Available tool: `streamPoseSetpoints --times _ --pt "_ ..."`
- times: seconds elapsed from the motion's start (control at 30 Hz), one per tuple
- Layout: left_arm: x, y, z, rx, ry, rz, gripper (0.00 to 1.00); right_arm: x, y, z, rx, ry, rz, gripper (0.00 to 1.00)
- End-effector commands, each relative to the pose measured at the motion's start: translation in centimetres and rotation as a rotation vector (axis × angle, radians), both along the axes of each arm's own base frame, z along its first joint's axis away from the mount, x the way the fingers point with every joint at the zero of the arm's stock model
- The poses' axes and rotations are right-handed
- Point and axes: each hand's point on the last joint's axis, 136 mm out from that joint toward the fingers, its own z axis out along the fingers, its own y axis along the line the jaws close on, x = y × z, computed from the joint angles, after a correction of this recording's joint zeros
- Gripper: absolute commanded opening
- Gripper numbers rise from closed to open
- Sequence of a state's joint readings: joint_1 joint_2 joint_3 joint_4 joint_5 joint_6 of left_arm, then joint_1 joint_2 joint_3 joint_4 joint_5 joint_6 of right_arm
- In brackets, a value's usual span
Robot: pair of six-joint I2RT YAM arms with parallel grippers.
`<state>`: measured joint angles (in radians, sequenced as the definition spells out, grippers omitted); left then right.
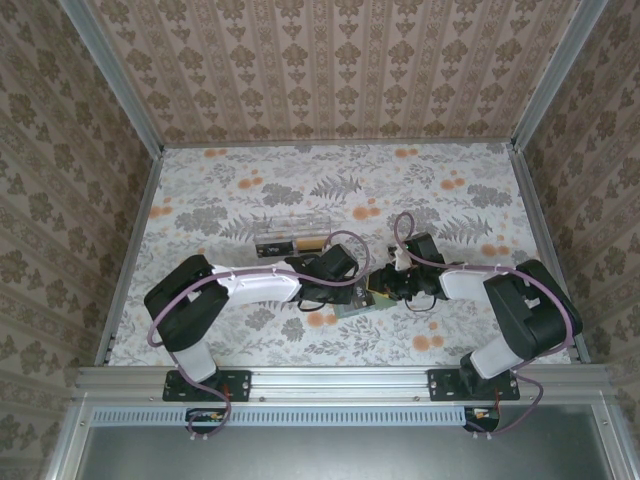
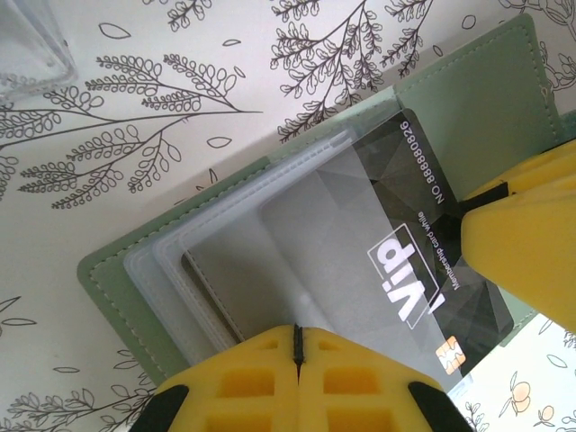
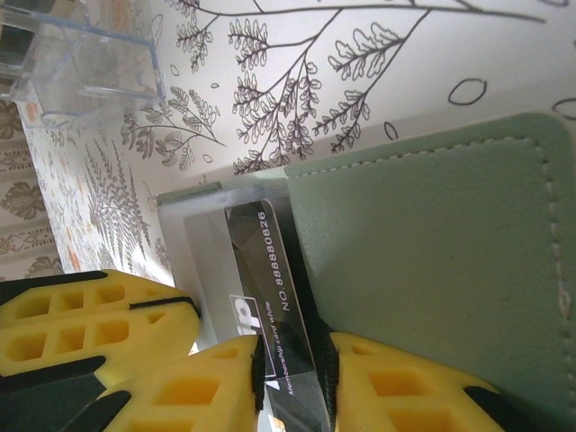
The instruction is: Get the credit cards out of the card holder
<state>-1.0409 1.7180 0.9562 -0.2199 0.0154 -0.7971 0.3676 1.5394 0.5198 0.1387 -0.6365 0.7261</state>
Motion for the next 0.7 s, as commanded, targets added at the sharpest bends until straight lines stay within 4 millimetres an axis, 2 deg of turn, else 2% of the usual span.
streamPoseSetpoints --times 0.0,0.13,0.33,0.5,0.67 --pt "-0.9 1.2 -1.9 0.058 0.047 0.010 0.00 -0.5 0.7 0.0 0.027 0.007 0.041 0.26" --pt "-0.8 1.2 -1.8 0.056 0.046 0.011 0.00 -0.6 1.0 0.0 0.045 0.014 0.047 0.21" --pt "-0.9 1.4 -1.9 0.061 0.046 0.013 0.00 -0.6 0.8 -0.1 0.035 0.015 0.039 0.00" --pt "-0.9 1.6 -1.9 0.064 0.045 0.016 0.00 -0.5 0.0 -0.1 0.019 0.007 0.012 0.00" --pt "-1.0 1.9 -2.1 0.069 0.046 0.019 0.00 -0.3 -1.7 -0.1 -0.004 0.001 -0.051 0.00"
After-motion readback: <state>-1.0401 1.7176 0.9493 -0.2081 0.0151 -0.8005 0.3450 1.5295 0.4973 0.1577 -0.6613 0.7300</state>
